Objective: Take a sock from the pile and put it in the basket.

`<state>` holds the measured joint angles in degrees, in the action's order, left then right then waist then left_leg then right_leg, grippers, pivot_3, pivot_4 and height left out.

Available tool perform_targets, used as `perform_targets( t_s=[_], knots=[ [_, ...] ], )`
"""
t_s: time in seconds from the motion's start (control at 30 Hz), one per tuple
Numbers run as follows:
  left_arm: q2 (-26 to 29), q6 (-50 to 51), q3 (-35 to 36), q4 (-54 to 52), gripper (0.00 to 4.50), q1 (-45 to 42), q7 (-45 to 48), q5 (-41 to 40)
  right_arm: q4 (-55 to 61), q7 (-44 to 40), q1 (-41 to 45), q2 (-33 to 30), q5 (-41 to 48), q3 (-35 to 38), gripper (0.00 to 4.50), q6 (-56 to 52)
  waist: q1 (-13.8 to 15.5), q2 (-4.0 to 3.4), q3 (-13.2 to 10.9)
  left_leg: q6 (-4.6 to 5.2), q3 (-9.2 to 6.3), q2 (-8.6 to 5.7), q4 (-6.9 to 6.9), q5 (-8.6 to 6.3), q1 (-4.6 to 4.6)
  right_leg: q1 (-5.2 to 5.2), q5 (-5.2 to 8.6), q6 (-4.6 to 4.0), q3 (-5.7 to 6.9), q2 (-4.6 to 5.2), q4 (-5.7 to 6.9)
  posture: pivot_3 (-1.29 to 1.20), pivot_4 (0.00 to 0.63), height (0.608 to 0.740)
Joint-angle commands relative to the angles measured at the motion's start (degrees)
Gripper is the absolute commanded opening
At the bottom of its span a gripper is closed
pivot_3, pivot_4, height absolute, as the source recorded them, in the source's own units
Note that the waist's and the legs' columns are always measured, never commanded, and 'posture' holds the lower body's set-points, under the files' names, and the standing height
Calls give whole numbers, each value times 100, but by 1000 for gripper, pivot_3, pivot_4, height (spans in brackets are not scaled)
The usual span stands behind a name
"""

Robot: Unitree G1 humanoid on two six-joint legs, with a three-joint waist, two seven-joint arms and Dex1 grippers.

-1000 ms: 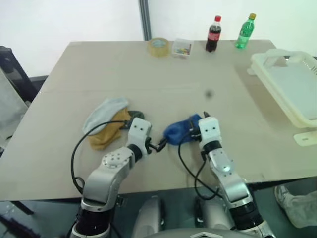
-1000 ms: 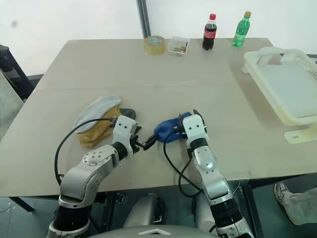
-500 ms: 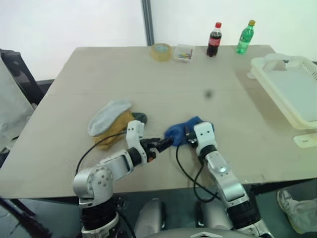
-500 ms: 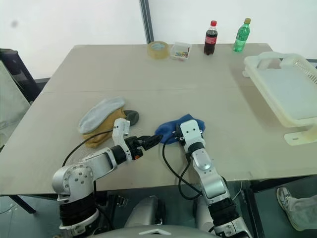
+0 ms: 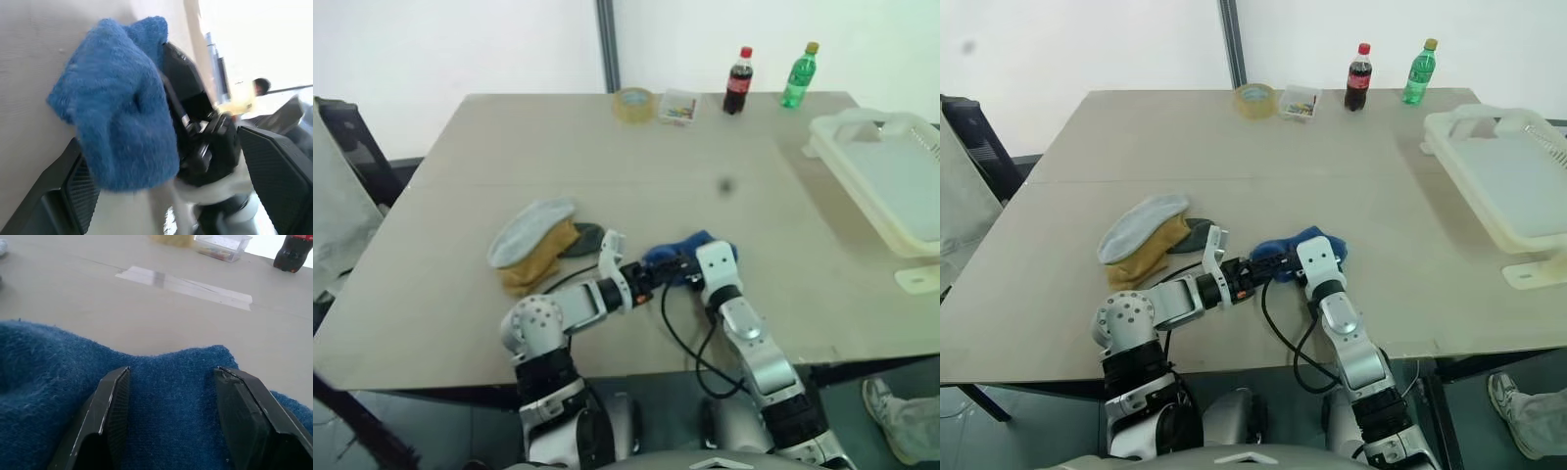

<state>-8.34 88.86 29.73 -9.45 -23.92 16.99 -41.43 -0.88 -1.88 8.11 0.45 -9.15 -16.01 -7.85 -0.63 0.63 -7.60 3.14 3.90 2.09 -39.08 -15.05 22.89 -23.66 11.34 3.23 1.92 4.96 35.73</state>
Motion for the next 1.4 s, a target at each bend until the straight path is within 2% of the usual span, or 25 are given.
perform_targets(
  t_s=[0.03, 0.33, 0.47, 0.67, 1.0, 1.3, 1.33, 1.4],
  knots=[
    [-669, 191, 503, 211, 4417, -117, -134, -405, 136, -19, -10, -87, -54, 108, 2790, -37, -15, 12, -17, 0, 0, 1, 0, 0, 3, -3, 0, 0, 0, 0, 0, 0, 150, 740],
    [-963, -134, 789, 598, 4417, -245, -452, -1952, 295, -93, 14, -242, -43, 209, 2790, -182, -6, 40, -46, 0, -7, 1, 1, 1, 69, -60, -15, -25, 4, 0, -3, 0, 150, 740],
    [-907, -551, 536, 810, 4417, -198, -750, -2640, 336, -134, 30, -298, -42, 234, 2790, -233, 3, 44, -51, 0, -7, -1, 1, 2, 92, -81, -15, -26, 4, -2, -3, 0, 150, 740],
    [-754, -1362, 54, 1165, 4417, -164, -1017, -3228, 435, -204, 44, -369, -59, 254, 2790, -347, 12, 57, -61, 0, -6, -2, 1, 2, 93, -80, -15, -26, 5, -2, -3, 0, 150, 740],
    [-512, -2221, -820, 1721, 4417, -282, -914, -3480, 767, -371, 21, -593, -124, 222, 2790, -552, 15, 63, -70, 1, -4, -6, 1, 2, 95, -81, -15, -26, 5, -4, -5, 0, 150, 740],
    [-287, -2462, -1051, 1763, 4417, -258, -832, -3758, 2255, -1220, -77, -1343, -277, 96, 2790, -1552, 12, 64, -96, 1, -2, -6, 1, 2, 99, -86, -15, -25, 4, -8, -5, 0, 150, 740],
    [-273, -2489, -1074, 1763, 4500, -264, -809, -3762, 2362, -1292, -93, -1429, -297, 110, 3307, -1631, 12, 64, -98, 1, -2, -8, 1, 2, 99, -86, -15, -25, 4, -10, -5, 0, 150, 740],
    [-266, -2539, -1131, 1791, 4500, -278, -766, -3733, 2584, -1392, -152, -1579, -278, 235, 4035, -1770, 18, 66, -103, 1, -2, -15, 1, 2, 100, -86, -15, -25, 4, -10, -5, 0, 150, 740]
  ],
)
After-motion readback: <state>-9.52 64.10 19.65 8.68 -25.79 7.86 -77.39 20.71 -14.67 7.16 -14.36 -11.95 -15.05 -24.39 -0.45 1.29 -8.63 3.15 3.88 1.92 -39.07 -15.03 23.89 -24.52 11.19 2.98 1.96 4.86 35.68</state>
